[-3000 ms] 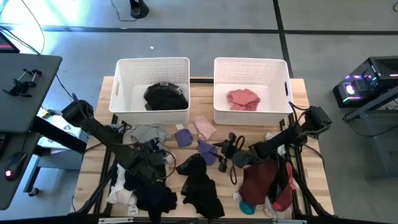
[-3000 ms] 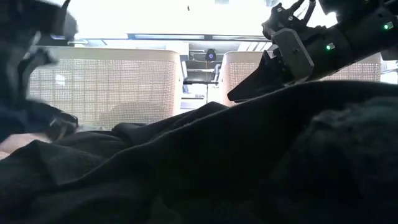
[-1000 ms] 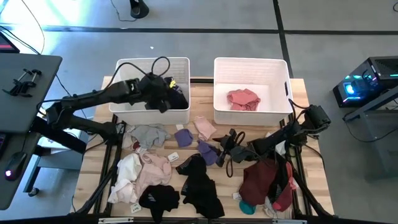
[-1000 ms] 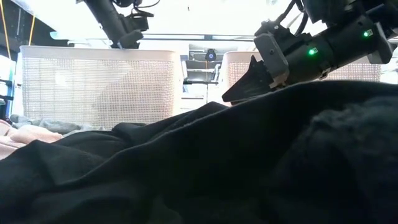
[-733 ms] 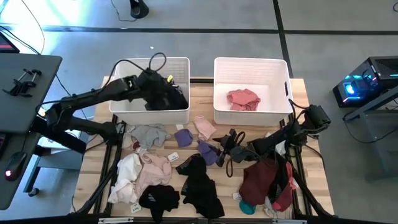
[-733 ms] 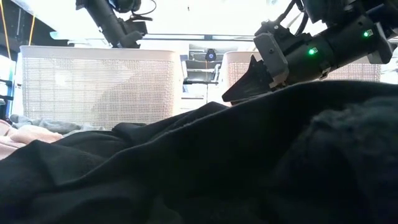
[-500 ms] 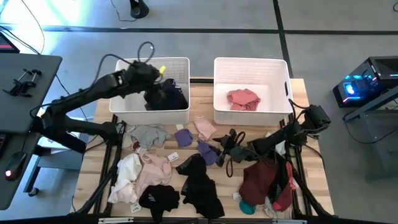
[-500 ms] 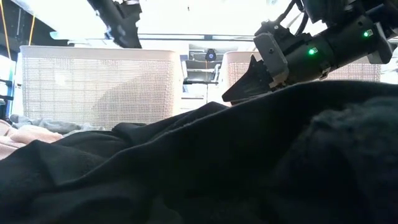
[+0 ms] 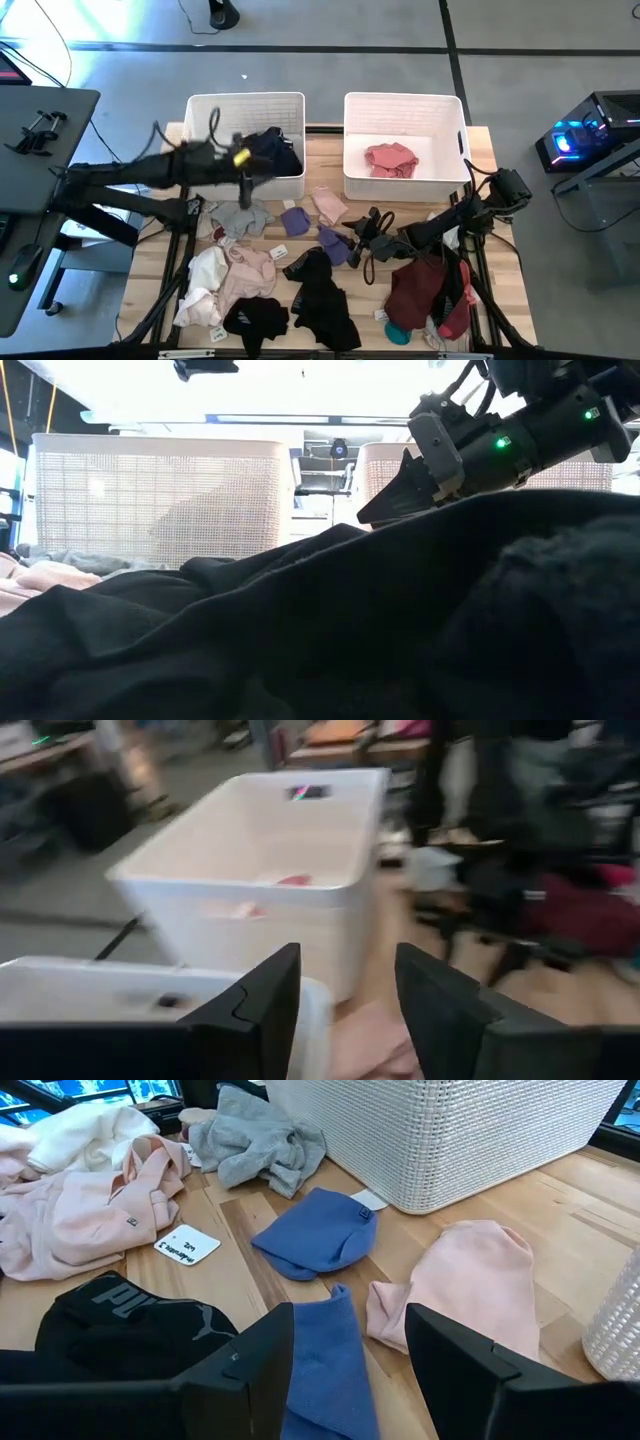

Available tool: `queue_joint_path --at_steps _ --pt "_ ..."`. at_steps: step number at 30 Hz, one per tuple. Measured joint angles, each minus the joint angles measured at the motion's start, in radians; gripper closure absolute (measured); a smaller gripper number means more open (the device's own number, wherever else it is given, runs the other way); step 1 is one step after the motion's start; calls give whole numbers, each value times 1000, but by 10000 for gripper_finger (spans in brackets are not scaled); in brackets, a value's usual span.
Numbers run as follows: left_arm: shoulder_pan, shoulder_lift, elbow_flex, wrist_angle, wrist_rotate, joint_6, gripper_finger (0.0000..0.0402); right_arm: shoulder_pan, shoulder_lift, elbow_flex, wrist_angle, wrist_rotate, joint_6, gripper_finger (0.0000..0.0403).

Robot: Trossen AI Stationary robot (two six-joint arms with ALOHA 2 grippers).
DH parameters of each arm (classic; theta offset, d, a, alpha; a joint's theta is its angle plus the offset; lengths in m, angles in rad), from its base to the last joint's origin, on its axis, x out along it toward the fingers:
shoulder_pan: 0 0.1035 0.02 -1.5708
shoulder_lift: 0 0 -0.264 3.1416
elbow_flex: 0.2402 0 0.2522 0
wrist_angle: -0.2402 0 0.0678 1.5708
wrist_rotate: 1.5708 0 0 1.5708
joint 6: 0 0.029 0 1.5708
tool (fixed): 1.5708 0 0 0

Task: Sort clothes
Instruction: Put the red shorts into the left white laundry bin

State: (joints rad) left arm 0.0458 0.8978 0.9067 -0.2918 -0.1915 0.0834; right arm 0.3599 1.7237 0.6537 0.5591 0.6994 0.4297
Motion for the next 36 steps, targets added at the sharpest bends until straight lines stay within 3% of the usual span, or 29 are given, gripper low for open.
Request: queue_joint_path --at_steps 5,10,14,18,21,23,26,28,36 --pt "-182 25 -118 223 -1 40 268 8 -8 0 -2 -67 -69 222" --pt "-350 98 -137 328 -20 96 277 52 -104 34 -104 -193 -119 222" --pt "-437 157 -137 340 -123 111 278 105 -229 137 -508 -256 -6 222" --pt "-480 218 -136 343 -211 105 278 161 -301 292 -1043 -349 288 222" --pt "-489 264 -136 343 -234 105 278 208 -307 385 -1382 -504 539 222" --pt "-489 289 -136 343 -237 101 278 243 -307 424 -1504 -652 657 222" --pt "-489 321 -136 343 -240 89 278 292 -308 427 -1550 -806 764 222" --pt "-489 337 -136 344 -240 85 278 315 -308 400 -1532 -845 796 222" --pt "-489 365 -136 343 -240 85 278 333 -259 239 -1479 -779 847 225"
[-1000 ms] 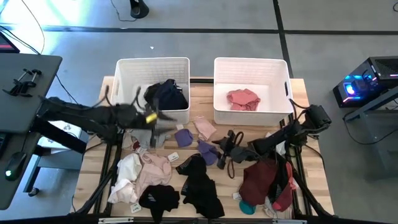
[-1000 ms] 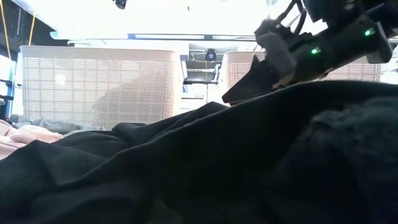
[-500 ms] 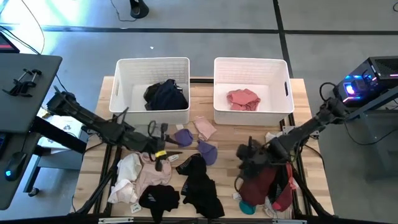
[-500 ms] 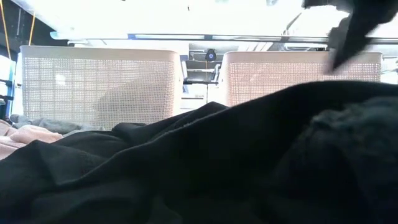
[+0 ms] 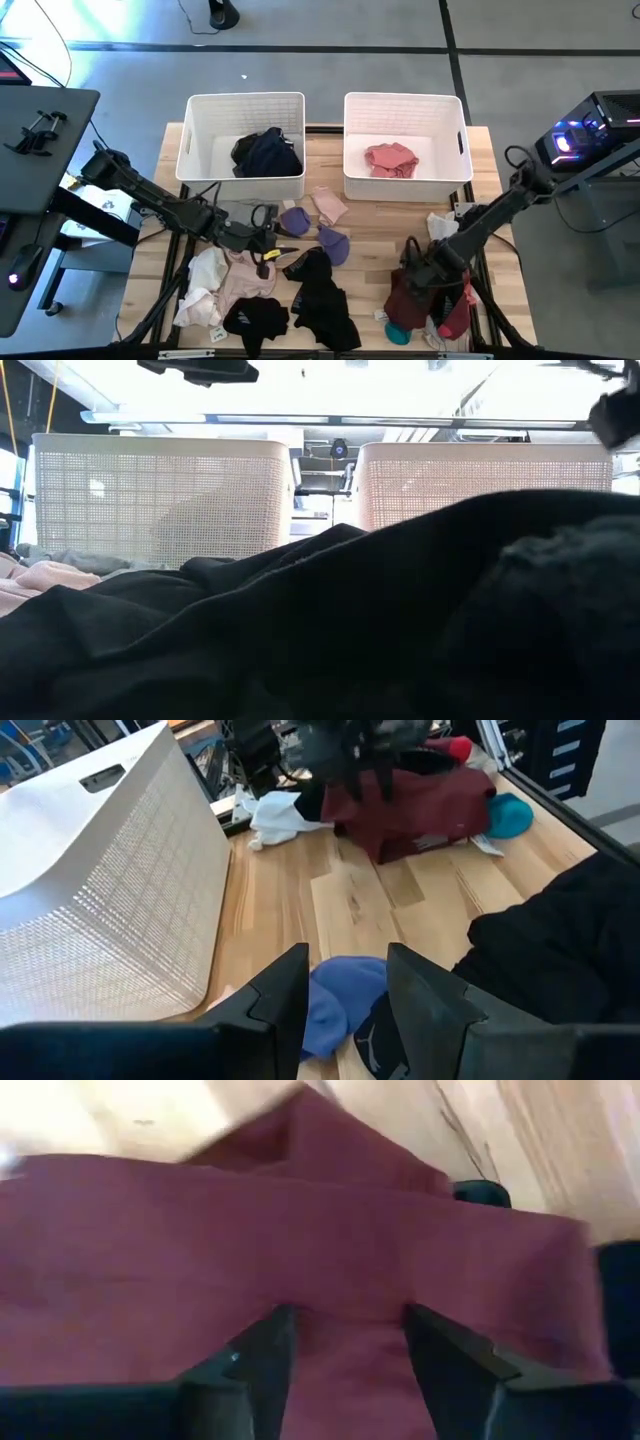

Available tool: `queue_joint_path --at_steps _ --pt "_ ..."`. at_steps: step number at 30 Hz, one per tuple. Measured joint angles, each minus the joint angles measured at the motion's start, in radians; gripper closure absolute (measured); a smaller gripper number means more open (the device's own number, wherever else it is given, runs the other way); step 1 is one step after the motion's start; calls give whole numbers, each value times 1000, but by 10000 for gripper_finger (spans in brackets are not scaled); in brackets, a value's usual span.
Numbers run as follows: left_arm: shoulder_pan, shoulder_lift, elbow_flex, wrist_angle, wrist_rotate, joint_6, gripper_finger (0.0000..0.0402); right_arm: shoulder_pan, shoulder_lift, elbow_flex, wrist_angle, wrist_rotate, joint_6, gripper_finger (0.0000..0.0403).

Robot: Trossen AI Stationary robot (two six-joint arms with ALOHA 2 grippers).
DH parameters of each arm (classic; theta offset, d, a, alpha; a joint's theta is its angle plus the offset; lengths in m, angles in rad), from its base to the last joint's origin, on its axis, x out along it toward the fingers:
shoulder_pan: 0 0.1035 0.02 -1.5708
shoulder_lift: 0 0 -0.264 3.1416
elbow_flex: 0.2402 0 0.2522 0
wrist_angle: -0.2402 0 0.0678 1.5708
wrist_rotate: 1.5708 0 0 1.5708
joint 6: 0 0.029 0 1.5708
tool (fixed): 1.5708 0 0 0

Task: Sort clothes
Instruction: Put the red shorts into the left white laundry bin

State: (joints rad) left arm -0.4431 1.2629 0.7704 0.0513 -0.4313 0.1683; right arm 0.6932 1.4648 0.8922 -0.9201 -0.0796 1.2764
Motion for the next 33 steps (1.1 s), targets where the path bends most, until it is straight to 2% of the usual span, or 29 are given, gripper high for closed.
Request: queue_joint_path --at_steps 3,6,8,10,15,21,27,31,33 --pt "0 0 0 0 0 0 278 0 20 -61 114 -1 -34 256" --pt "0 0 0 0 0 6 278 0 29 -106 221 5 -45 313" --pt "0 0 0 0 0 7 278 0 27 -116 253 38 -47 361" --pt "0 0 0 8 0 17 278 1 19 -105 249 114 -70 390" --pt "0 0 0 6 0 18 278 -6 -32 -18 181 357 -123 381" --pt "0 0 0 6 0 18 278 -5 -103 147 8 667 -151 397" --pt "0 0 0 14 0 19 278 -12 -119 296 -2 845 -338 398" --pt "4 0 0 82 2 51 278 -51 -119 320 109 891 -509 400" --pt "5 0 0 126 34 91 278 -74 -118 301 208 891 -607 400"
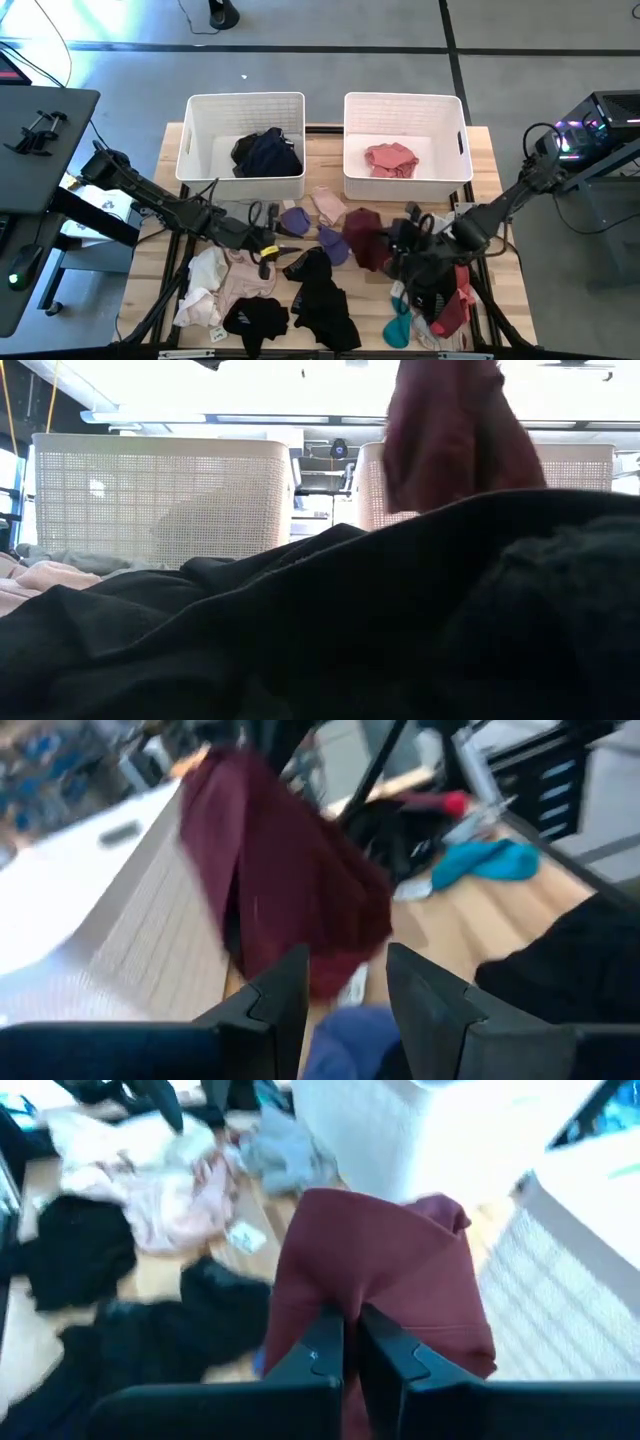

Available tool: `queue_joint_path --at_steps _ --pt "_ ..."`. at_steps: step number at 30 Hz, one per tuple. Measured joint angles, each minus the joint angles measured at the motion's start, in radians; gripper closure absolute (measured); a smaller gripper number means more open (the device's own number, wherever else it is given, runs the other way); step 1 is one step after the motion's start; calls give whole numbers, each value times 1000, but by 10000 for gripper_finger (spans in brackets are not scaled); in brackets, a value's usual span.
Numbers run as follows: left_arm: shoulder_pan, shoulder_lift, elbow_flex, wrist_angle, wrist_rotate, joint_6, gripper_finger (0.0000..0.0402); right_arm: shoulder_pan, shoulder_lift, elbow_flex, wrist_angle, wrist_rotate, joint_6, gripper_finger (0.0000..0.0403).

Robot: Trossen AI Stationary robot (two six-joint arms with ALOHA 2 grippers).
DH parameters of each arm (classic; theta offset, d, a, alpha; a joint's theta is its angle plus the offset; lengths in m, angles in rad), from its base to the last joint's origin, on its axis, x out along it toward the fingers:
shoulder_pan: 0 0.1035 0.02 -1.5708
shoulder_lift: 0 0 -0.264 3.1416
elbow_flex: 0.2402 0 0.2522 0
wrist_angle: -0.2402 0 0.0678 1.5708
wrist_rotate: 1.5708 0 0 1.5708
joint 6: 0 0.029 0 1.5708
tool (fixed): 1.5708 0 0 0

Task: Sort clothes
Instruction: Put the red shorts into the left white laundry bin

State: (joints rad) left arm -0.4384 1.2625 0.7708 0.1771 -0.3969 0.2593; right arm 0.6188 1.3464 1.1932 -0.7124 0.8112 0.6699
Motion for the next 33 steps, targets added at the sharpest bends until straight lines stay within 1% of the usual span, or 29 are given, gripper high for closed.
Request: queue_joint_path --at_steps 2,4,7,10,12,14,16,19,22,25,28,33 --pt "8 2 -2 40 68 62 278 -23 0 -39 100 -7 -97 400" --pt "20 14 -4 66 126 100 278 -49 0 -91 201 -51 -165 400" --pt "48 46 -4 111 184 110 278 -94 0 -211 443 -126 -245 400" --pt "77 99 -4 157 184 114 278 -145 1 -376 797 -207 -327 400" --pt "100 142 -4 185 181 130 278 -178 1 -484 1024 -276 -341 400" --pt "122 185 -4 214 180 152 278 -202 1 -579 1189 -300 -324 400" --pt "142 229 -4 278 178 179 278 -214 1 -649 1308 -290 -284 400" --pt "161 287 -1 364 176 252 278 -215 1 -713 1392 -251 -228 400" --pt "164 338 2 469 171 365 278 -206 1 -733 1409 -210 -180 400" --pt "164 379 3 591 151 420 269 -199 1 -731 1407 -191 -175 400" --pt "163 400 3 646 150 467 248 -199 0 -729 1431 -191 -178 400" --pt "163 407 3 658 152 541 195 -199 0 -729 1432 -191 -179 400"
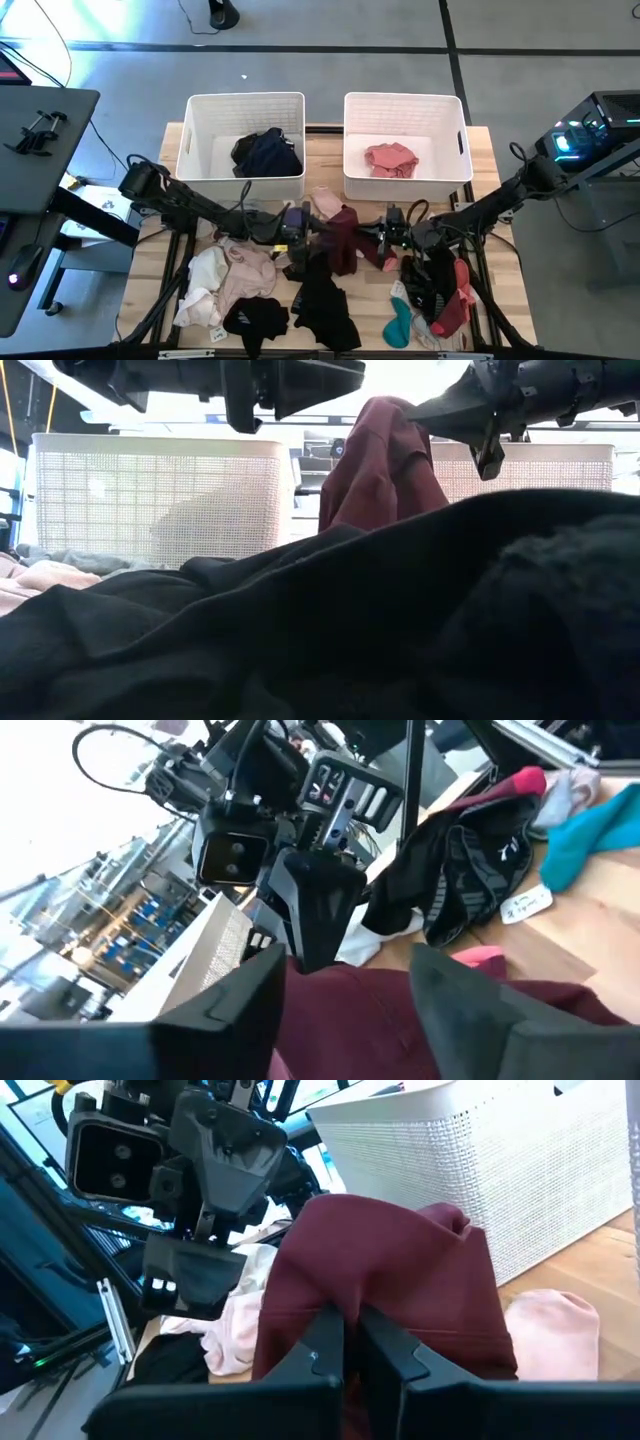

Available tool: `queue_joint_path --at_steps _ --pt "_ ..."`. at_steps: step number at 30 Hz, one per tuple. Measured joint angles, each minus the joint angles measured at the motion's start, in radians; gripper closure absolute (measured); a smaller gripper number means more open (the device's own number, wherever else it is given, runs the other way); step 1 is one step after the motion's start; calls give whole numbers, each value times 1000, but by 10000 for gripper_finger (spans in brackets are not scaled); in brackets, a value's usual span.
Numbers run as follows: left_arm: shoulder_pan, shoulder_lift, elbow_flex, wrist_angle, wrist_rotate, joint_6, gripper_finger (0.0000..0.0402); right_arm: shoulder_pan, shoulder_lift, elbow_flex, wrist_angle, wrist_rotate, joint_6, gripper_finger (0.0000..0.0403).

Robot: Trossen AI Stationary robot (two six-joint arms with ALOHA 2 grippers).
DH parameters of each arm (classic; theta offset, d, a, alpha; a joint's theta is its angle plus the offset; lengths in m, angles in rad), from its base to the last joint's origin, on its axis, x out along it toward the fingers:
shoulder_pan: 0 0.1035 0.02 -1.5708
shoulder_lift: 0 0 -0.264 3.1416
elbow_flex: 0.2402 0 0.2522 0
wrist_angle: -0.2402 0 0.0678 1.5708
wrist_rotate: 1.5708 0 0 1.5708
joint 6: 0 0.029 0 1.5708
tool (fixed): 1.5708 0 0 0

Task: Sort clothes
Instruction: Put the red shorts into the left white laundry bin

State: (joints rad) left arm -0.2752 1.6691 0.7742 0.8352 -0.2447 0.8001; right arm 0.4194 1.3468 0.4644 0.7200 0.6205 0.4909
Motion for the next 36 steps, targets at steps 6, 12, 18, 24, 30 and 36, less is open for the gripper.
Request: queue_joint_path --at_steps 6,12,18,24,30,36 --pt "0 0 0 1 0 116 142 -1 0 0 0 0 2 400" --pt "-4 0 0 8 -41 241 133 -1 0 0 2 0 6 400" --pt "-30 0 0 52 -96 352 133 -1 0 0 3 0 10 400" --pt "-55 0 0 87 -187 456 133 -1 0 0 3 0 28 400" --pt "-82 -1 1 187 -308 247 133 -1 0 0 3 0 28 400" --pt "-85 -21 1 157 -143 -45 133 -1 0 1 3 0 28 400"
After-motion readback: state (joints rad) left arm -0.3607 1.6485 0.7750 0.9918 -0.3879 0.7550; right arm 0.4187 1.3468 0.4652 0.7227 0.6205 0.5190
